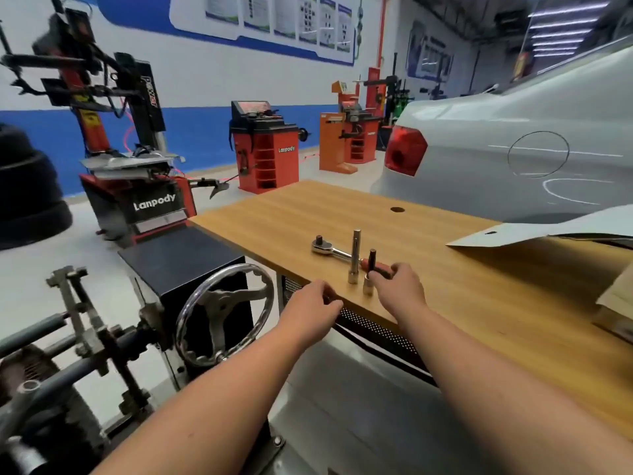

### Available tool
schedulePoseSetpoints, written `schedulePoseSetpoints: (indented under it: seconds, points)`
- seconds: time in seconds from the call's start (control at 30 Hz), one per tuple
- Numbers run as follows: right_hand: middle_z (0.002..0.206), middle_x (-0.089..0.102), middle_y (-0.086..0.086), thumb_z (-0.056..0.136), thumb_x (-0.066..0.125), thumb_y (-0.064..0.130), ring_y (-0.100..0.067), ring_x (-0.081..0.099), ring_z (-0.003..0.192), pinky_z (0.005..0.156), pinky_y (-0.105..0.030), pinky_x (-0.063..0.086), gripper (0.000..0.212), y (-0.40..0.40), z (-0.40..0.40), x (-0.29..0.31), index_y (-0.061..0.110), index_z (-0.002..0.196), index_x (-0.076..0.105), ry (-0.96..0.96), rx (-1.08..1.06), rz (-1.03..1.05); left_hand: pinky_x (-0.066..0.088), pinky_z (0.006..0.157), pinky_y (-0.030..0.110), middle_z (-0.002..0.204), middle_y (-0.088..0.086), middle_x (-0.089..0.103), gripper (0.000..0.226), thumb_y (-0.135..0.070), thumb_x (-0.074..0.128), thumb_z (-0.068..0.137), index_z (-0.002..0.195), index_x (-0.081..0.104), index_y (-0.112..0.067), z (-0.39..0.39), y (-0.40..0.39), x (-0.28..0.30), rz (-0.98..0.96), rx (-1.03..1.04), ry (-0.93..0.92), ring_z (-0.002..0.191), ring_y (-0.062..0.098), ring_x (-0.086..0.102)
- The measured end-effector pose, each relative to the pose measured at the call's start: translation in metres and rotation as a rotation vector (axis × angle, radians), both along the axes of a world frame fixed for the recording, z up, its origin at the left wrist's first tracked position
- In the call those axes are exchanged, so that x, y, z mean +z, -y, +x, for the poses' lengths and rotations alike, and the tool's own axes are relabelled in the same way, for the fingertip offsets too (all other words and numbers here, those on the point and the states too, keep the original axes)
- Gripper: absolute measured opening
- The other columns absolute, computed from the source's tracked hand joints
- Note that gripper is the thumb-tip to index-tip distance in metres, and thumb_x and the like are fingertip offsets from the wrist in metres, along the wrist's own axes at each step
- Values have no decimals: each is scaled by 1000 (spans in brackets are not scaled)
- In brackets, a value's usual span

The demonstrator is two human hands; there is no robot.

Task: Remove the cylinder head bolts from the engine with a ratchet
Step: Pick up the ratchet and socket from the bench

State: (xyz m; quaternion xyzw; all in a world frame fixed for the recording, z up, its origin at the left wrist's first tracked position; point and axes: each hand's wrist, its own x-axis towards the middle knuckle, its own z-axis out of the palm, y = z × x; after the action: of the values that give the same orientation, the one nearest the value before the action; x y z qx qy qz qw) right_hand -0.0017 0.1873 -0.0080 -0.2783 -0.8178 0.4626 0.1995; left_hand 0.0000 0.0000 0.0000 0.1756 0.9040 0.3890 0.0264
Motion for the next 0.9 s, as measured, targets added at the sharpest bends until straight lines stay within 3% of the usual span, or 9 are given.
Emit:
schedulePoseSetpoints:
  seconds: [0.07, 0.23, 0.33, 0.47, 0.6, 0.7, 0.77, 0.83, 0.9]
  points:
    - [110, 56, 0, 94, 65, 41, -14, 51, 87, 65, -26, 41, 49, -1, -7, 1, 17, 134, 54, 61, 85, 74, 48, 85, 27, 102, -11, 60, 30, -35, 66, 97, 124, 63, -23, -6, -11, 0, 2, -22, 33, 97, 10, 58]
    - [115, 68, -3, 101, 56, 33, -22, 58, 109, 91, -38, 49, 27, 6, -20, -6, 24, 125, 66, 27, 227, 191, 45, 75, 20, 95, -17, 58, 38, -34, 72, 93, 128, 61, -22, -16, -22, -9, 41, -35, 99, 90, 1, 57]
    - [89, 70, -1, 101, 55, 33, -20, 64, 86, 74, -37, 52, 20, 17, -12, -3, 20, 99, 70, -105, 220, 138, 46, 71, 21, 102, -14, 61, 46, -38, 76, 90, 129, 54, -27, -22, -17, -10, 102, -14, 145, 91, 1, 58]
    - [65, 67, 8, 93, 65, 36, -7, 63, 66, 63, -29, 47, 27, 48, 2, 20, 22, 71, 69, -169, 438, 154, 58, 78, 31, 104, -6, 72, 40, -30, 68, 84, 123, 60, -27, -24, -16, -6, 303, -80, 208, 95, 10, 69]
    - [64, 66, -1, 94, 57, 50, -13, 61, 63, 61, -32, 43, 45, 55, 2, 38, 12, 75, 71, -258, 499, 124, 46, 54, 23, 74, -2, 65, 13, -33, 59, 95, 101, 65, -24, -22, -11, -1, 547, -21, 383, 57, 9, 60]
    - [67, 60, -9, 101, 51, 41, -23, 58, 67, 67, -38, 48, 45, 28, -15, 39, 7, 75, 64, -332, 232, 39, 40, 57, 29, 61, -6, 55, 36, -53, 56, 102, 97, 58, -18, -25, 9, 2, 628, 128, 493, 50, 9, 49]
    - [96, 68, -7, 98, 55, 24, -23, 65, 89, 84, -46, 56, 18, 7, -29, 35, 12, 101, 68, -178, 114, 45, 37, 57, 30, 57, -7, 53, 44, -60, 49, 102, 92, 55, -17, -27, 25, 6, 640, 182, 535, 48, 10, 46]
    - [123, 64, -7, 91, 63, 16, -23, 60, 109, 98, -45, 52, 41, -4, -40, 27, 13, 132, 59, -2, 140, 7, 34, 55, 30, 57, -6, 52, 46, -61, 45, 104, 87, 52, -19, -27, 38, 10, 670, 232, 567, 47, 10, 44]
    - [130, 61, -5, 88, 68, 21, -24, 56, 114, 104, -45, 47, 55, -2, -47, 22, 15, 140, 52, 45, 215, -59, 32, 55, 29, 57, -6, 51, 46, -61, 43, 105, 84, 51, -20, -26, 46, 14, 687, 266, 580, 47, 11, 43]
